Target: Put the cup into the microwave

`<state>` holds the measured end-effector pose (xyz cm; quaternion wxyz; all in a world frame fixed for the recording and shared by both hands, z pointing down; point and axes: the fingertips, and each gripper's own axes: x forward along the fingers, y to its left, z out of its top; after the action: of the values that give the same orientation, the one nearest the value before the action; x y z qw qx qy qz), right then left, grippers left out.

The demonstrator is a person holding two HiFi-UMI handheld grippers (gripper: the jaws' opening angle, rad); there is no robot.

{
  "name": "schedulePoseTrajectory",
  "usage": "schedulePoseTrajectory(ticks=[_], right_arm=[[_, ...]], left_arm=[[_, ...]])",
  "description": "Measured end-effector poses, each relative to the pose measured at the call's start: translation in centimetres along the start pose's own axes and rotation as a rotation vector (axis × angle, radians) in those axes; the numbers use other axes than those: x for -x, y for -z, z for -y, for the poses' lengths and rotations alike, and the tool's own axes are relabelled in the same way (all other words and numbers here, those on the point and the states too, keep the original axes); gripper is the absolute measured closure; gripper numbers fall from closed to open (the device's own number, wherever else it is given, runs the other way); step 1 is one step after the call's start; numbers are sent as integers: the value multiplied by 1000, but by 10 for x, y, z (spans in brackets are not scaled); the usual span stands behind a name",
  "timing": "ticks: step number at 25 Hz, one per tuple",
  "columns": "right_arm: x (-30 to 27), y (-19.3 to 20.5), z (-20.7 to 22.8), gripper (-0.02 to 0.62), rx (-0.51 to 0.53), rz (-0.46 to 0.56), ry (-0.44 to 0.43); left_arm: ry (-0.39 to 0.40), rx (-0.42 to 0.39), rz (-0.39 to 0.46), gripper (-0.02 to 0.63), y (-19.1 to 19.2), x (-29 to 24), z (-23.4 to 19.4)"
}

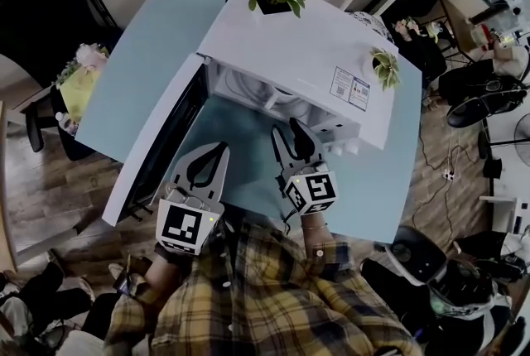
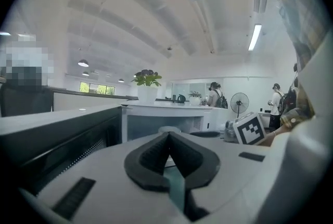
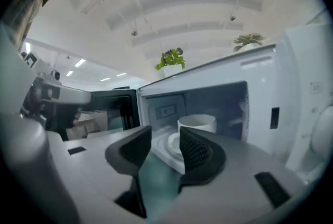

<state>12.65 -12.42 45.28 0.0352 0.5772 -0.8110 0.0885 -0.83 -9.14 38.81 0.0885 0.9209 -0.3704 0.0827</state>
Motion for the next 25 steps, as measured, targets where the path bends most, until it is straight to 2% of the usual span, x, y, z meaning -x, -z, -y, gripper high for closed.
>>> schedulePoseTrajectory(ticks=[6, 11, 18, 21, 25], right_arm=[[25, -31, -8, 422, -61, 15, -31], [43, -57, -6, 446, 15, -10, -21], [72, -94, -3, 501, 41, 45, -21], [78, -101, -2, 553, 54, 51, -20], [78, -103, -2, 564, 39, 35, -39]], left_arm=[[0, -5, 47, 614, -16, 0, 0], [3, -7, 85, 614, -28, 0, 3], [47, -15, 103, 614, -43, -11, 16], [67, -19, 102, 614, -46, -17, 20], [81, -20, 99, 614, -49, -23, 20]])
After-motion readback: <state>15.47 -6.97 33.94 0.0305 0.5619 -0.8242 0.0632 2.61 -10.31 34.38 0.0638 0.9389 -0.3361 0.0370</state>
